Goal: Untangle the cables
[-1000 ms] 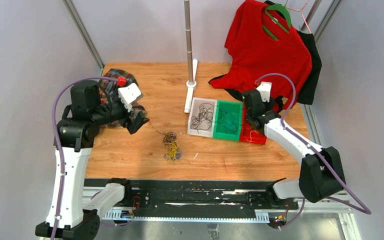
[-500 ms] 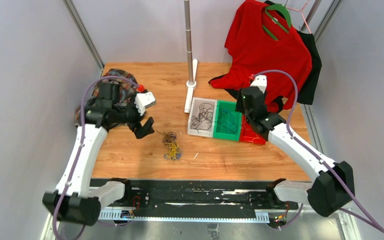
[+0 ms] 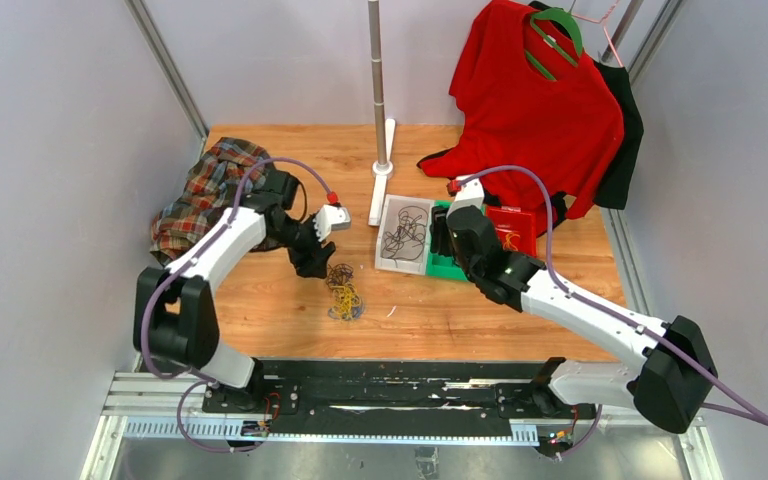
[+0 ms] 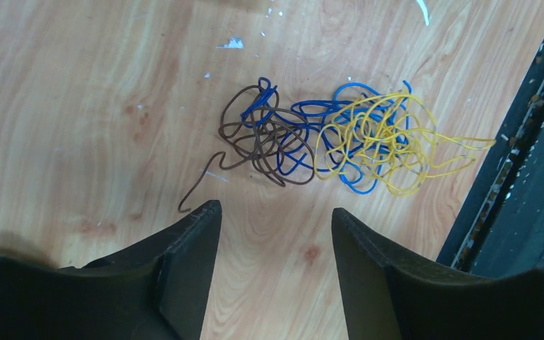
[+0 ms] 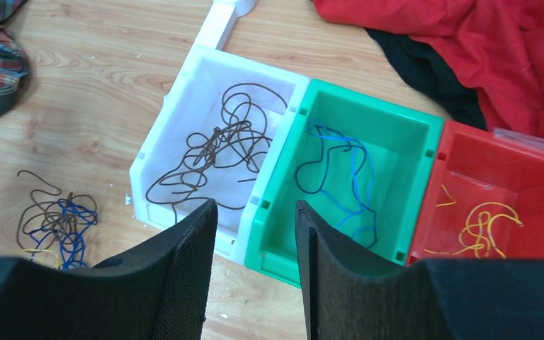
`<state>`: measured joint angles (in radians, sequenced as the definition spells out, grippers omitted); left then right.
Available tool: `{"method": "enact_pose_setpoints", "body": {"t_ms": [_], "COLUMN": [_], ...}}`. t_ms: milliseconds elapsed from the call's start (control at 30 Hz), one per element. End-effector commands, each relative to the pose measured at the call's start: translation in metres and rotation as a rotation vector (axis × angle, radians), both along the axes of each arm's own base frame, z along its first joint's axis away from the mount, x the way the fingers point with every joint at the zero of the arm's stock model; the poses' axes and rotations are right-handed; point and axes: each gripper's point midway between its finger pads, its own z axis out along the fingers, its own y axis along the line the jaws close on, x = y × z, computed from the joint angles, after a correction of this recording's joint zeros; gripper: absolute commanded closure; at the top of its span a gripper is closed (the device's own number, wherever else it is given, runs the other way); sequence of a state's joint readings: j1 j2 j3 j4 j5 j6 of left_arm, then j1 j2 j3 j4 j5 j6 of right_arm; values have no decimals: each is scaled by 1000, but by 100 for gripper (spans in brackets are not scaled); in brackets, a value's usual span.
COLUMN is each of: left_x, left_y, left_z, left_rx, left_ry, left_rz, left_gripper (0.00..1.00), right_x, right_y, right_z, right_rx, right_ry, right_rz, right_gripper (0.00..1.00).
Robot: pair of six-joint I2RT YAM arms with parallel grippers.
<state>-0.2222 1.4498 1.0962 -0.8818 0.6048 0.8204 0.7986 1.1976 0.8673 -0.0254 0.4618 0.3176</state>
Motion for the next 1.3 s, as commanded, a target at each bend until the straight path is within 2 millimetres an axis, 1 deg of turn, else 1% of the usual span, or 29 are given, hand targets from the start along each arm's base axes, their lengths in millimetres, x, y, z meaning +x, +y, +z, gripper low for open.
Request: {"method": "enact_pose_setpoints", "body": {"t_ms": [0,133,333,400,467,633,733,800,867,900,1000,1033,1133,1267], "left_x": [10,17,26,27,27,29,33,35,36,36,34,32,25,15], "left_y": [-12,-22,-33,-35,-36,-39,-38,-38,-36,-35,-30,-29,-27,-23], "left_z": [-20,-35,-36,-39,-42,-45,-46,-46,-46,-45,-39,-36,-23,5], "left_rx": [9,1,-22,-19,-19,-9,3,12,21,28,45,47,39,28], "left_ry": [-2,45,51,57,67,56,38,30,26,22,-8,-18,-38,-73], "left_rz": [-113,-130,-144,-145,-141,-139,-129,-122,-116,-111,-105,-107,-96,-90], "left_gripper": [40,42,45,48,50,51,57,66,76,84,97,99,99,99], "right_x": [-4,-9,-11,-11,-12,-13,-13,-14,-14,-14,-13,-13,-13,-16], "right_y": [15,26,33,34,35,38,40,43,45,45,48,49,53,59], "right_z": [12,16,14,13,13,12,13,14,15,15,19,21,25,32], "right_rx": [79,119,133,133,136,139,146,152,157,158,169,171,181,186], "right_ry": [-62,-78,-71,-70,-70,-68,-70,-70,-70,-71,-84,-87,-95,-109], "right_rz": [35,88,112,115,119,136,143,156,163,166,178,179,198,224], "right_gripper": [56,59,67,69,71,72,76,77,80,81,83,83,83,83]}}
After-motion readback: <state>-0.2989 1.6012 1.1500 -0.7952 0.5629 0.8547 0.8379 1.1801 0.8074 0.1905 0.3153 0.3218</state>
